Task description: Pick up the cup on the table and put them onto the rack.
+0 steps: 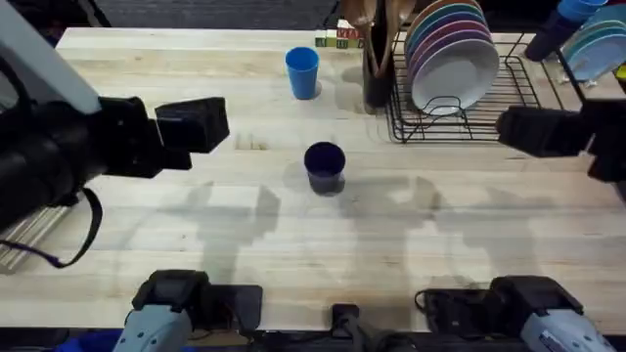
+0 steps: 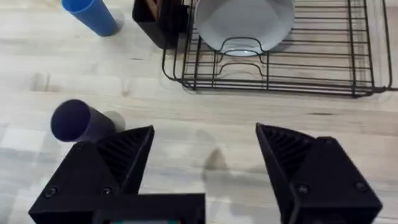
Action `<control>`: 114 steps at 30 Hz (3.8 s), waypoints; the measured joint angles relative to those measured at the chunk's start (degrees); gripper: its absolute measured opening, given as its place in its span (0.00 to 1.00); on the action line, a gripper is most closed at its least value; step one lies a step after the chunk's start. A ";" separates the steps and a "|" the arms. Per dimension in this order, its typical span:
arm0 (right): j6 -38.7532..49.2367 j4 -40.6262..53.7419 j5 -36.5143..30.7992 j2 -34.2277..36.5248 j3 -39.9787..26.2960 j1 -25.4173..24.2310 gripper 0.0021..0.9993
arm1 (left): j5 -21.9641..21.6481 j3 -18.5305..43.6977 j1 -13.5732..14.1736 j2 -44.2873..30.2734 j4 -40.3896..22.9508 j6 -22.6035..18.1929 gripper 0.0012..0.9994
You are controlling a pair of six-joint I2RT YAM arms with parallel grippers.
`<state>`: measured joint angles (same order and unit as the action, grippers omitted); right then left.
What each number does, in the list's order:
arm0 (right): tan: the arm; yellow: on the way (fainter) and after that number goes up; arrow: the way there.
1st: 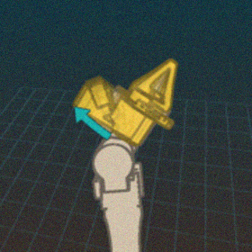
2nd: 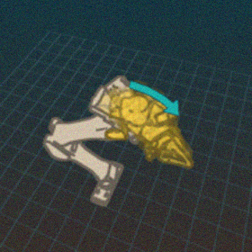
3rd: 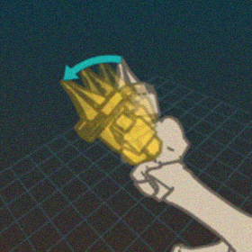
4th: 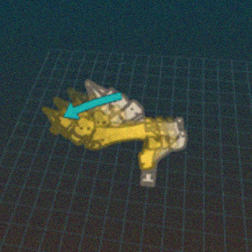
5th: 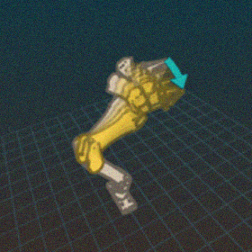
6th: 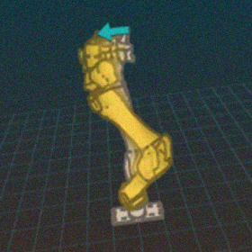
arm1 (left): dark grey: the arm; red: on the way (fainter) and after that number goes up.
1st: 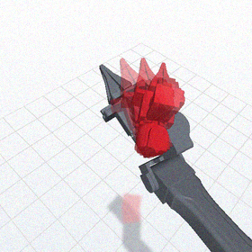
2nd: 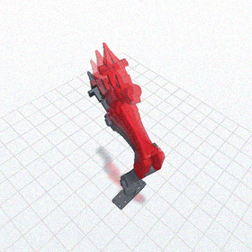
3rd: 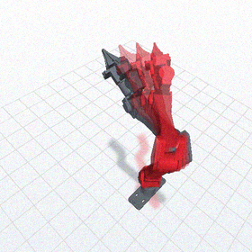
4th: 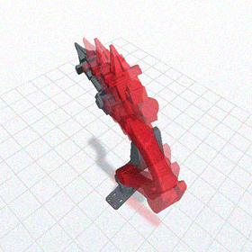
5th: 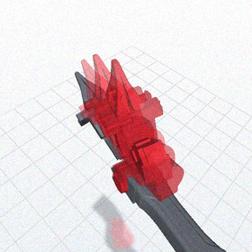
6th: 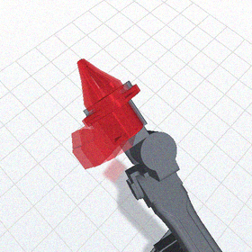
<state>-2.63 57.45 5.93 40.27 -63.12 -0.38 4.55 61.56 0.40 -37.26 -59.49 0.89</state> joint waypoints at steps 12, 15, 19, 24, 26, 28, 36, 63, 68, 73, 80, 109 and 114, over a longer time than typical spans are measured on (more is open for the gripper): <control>-0.17 -2.63 13.07 2.47 -0.83 0.00 1.00 | 0.20 0.15 0.00 -0.98 -1.43 -0.01 0.99; -0.29 -2.60 16.53 2.47 -0.83 0.00 1.00 | 0.22 0.15 0.00 -1.00 -1.43 -0.01 0.99; -1.56 -2.07 18.77 2.58 -0.85 0.00 1.00 | 0.21 0.15 0.00 -0.99 -1.43 -0.01 0.99; -2.75 -1.95 19.82 2.93 -0.85 0.00 1.00 | 0.20 0.15 0.00 -0.98 -1.41 -0.01 0.99; -3.03 -1.86 19.93 2.95 -0.87 0.00 1.00 | 0.22 0.15 0.00 -0.99 -1.43 -0.01 0.99; -3.20 -1.86 20.03 2.95 -0.85 0.15 1.00 | 0.23 0.15 0.00 -0.98 -1.41 -0.01 0.99; -3.21 -2.27 20.26 6.60 -1.00 5.33 1.00 | 0.20 0.15 0.00 -0.98 -1.41 -0.01 0.99; -3.88 -15.02 8.40 26.56 -1.00 29.83 1.00 | 0.23 0.15 0.00 -0.98 -1.41 -0.01 0.99; -6.02 -14.27 8.22 26.56 -1.00 29.83 1.00 | 0.23 0.15 0.00 -0.99 -1.43 -0.01 0.99; -7.50 -14.29 8.22 26.56 -1.00 29.83 1.00 | 0.23 0.15 0.00 -1.00 -1.43 -0.01 0.99; -8.09 -15.04 7.57 27.76 -1.02 29.99 1.00 | 0.23 0.15 0.00 -0.98 -1.41 -0.01 0.99; -8.11 -19.99 -5.24 43.41 -1.02 39.65 1.00 | 0.23 0.15 0.00 -0.99 -1.42 0.01 0.99; -8.11 -21.65 -5.29 45.76 -1.02 39.65 1.00 | 0.23 0.15 0.00 -1.00 -1.41 0.01 0.99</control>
<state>-10.74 35.80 0.64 86.02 -64.14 39.27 4.78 61.71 0.40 -38.26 -60.90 0.91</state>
